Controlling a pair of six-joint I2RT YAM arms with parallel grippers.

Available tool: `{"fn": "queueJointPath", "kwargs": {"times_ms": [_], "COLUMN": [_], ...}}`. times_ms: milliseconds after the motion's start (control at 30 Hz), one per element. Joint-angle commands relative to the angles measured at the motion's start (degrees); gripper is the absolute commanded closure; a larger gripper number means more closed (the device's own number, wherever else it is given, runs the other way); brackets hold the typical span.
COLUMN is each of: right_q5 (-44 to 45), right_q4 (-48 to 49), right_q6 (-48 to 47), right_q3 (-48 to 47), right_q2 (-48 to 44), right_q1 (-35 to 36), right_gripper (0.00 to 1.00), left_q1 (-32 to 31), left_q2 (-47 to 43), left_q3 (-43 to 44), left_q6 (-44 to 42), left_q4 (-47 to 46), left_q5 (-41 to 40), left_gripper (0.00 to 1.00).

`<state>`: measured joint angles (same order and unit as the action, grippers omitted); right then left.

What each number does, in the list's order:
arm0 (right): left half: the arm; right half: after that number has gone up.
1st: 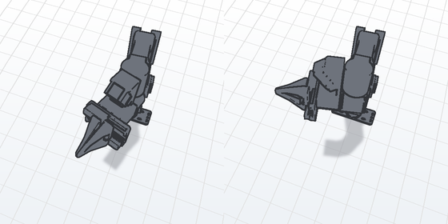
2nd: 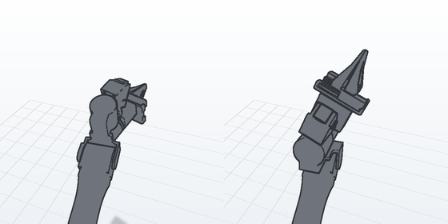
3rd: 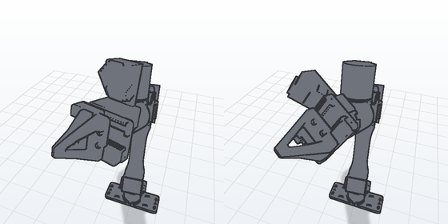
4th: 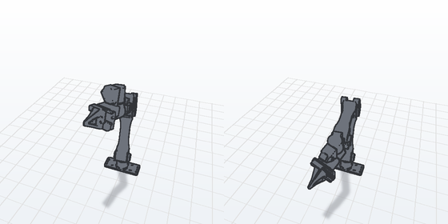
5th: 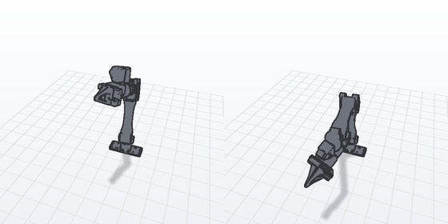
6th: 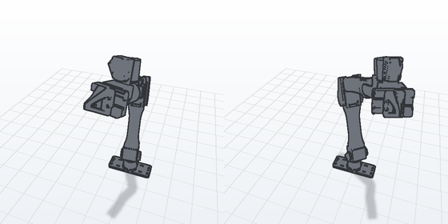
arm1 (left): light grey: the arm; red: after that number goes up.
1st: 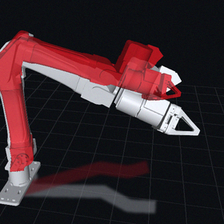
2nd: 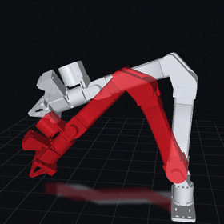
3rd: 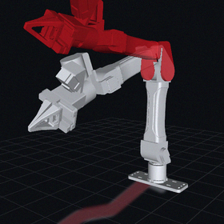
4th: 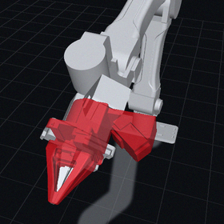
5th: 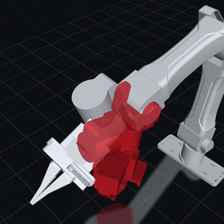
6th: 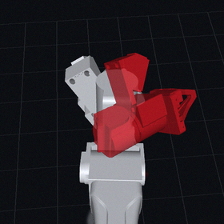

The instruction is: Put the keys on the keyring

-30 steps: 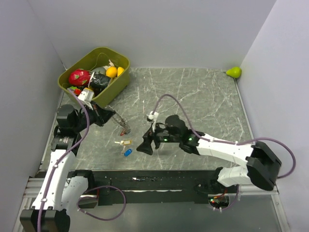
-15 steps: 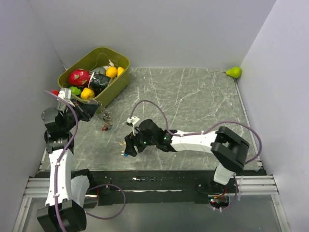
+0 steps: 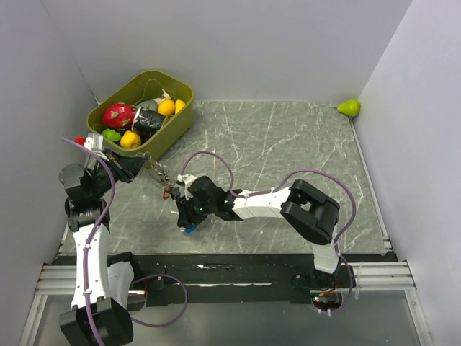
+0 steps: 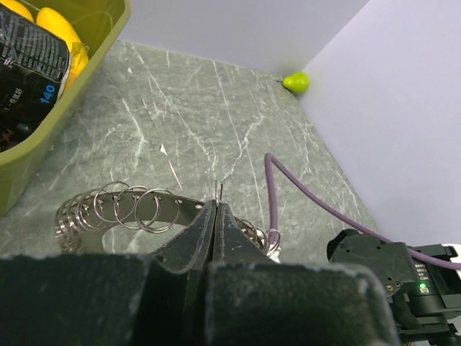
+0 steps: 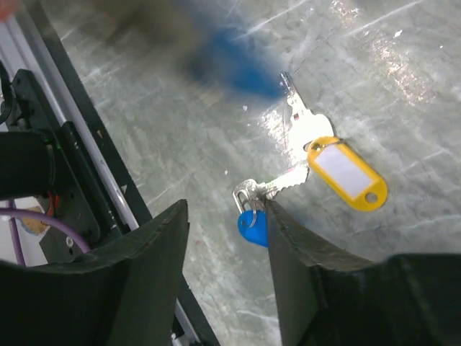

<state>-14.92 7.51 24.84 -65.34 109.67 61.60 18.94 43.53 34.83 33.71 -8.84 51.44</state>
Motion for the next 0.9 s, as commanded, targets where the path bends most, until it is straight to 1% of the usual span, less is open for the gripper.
{"fn": "queueJointPath", "kwargs": {"times_ms": [0, 100, 567, 700, 867], "right_q5": [-0.1, -0.2, -1.1, -1.8, -2.6], "right_q4": [-1.6, -2.5, -4.8, -4.6, -4.3], "right_q6": [0.9, 0.6, 0.1, 0.0, 0.0], "right_q3": [-3.2, -3.6, -4.8, -4.6, -4.2], "right_q2": [1.4, 2.0, 4.9, 4.9, 4.2], "right_q1": [0.0, 0.0, 0.0, 0.0, 0.1], "right_gripper": [0.51, 0.55, 0.62, 0.66, 0.67], "left_q1": [0.4, 0.4, 0.4, 0.3, 0.3], "left_q2": [-1.5, -1.4, -1.3, -1.3, -1.4], "left_q3": [0.7, 0.9, 0.8, 0.8, 0.9], "left_q6": [0.0, 0.1, 0.7, 0.5, 0.6], "left_q4": [-3.3, -3.3, -4.9, -4.7, -5.0], "left_q5": [1.5, 1.6, 2.9, 2.9, 2.9], "left_gripper": [0.99, 0.99, 0.99, 0.99, 0.99]}}
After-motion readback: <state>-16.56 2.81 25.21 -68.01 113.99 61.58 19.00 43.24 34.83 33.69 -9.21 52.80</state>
